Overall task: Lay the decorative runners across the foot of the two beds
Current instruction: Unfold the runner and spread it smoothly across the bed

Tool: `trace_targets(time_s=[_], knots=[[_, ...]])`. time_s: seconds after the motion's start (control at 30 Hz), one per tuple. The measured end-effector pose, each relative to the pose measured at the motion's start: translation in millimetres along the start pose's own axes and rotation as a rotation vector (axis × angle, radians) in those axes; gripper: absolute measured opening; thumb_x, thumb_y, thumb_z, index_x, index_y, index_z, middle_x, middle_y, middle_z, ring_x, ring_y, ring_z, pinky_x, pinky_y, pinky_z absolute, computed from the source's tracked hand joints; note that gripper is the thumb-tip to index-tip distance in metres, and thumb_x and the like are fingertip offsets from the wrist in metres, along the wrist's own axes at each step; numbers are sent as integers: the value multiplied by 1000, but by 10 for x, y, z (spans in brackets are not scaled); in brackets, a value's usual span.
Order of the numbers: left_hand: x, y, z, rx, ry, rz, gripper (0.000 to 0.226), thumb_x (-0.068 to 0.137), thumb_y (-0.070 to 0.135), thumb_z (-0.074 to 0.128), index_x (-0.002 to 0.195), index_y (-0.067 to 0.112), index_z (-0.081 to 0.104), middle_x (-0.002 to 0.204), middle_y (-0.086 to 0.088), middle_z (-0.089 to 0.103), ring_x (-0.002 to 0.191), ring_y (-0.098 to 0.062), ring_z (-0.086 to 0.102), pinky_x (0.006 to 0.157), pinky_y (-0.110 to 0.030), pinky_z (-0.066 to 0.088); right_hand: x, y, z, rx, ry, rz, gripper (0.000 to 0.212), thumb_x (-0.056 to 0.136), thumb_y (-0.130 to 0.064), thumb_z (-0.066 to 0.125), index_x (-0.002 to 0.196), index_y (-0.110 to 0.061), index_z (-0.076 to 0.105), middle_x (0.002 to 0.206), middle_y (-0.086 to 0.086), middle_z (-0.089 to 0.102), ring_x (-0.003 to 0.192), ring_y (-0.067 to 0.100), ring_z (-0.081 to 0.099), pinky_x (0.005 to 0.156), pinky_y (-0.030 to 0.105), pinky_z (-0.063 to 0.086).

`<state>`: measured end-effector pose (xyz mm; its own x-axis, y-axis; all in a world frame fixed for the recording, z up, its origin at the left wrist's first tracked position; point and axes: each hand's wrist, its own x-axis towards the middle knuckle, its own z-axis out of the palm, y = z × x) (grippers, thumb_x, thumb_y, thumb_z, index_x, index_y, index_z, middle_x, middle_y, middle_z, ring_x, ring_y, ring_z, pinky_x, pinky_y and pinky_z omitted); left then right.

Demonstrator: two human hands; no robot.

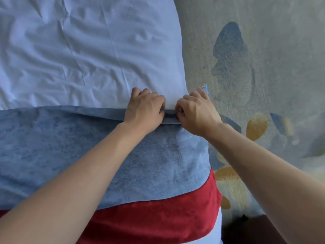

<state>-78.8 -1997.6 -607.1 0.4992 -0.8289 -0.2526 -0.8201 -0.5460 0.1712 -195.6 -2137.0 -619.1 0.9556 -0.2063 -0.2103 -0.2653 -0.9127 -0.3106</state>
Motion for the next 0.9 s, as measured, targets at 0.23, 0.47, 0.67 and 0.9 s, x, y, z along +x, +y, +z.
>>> trace_targets(time_s=[0.23,0.47,0.67,0.9], knots=[[273,-43,-119,-34,142,-54,6,88,17,59,84,22,59,81,6,60,85,-22,52,80,-36,25,251,102,-59,136,70,55,20,81,-23,61,94,-14,72,74,4,69,83,29,54,101,39,35],[727,-170,-171,-24,145,-71,10,86,14,57,87,21,64,82,3,66,86,-24,52,81,-37,24,674,261,-73,179,205,158,13,77,-24,61,85,-14,63,88,4,60,93,28,53,116,52,20],[1079,-258,-120,12,132,-26,11,90,20,55,90,21,66,87,2,69,90,-25,53,81,-36,22,958,373,19,215,216,180,11,82,-23,60,85,-14,66,86,2,63,94,29,55,119,53,16],[1505,-286,-187,33,63,-34,15,89,21,54,93,23,67,89,0,70,95,-27,54,88,-40,26,1275,505,-52,140,240,236,16,83,-27,57,86,-15,66,82,2,65,95,29,55,120,50,16]])
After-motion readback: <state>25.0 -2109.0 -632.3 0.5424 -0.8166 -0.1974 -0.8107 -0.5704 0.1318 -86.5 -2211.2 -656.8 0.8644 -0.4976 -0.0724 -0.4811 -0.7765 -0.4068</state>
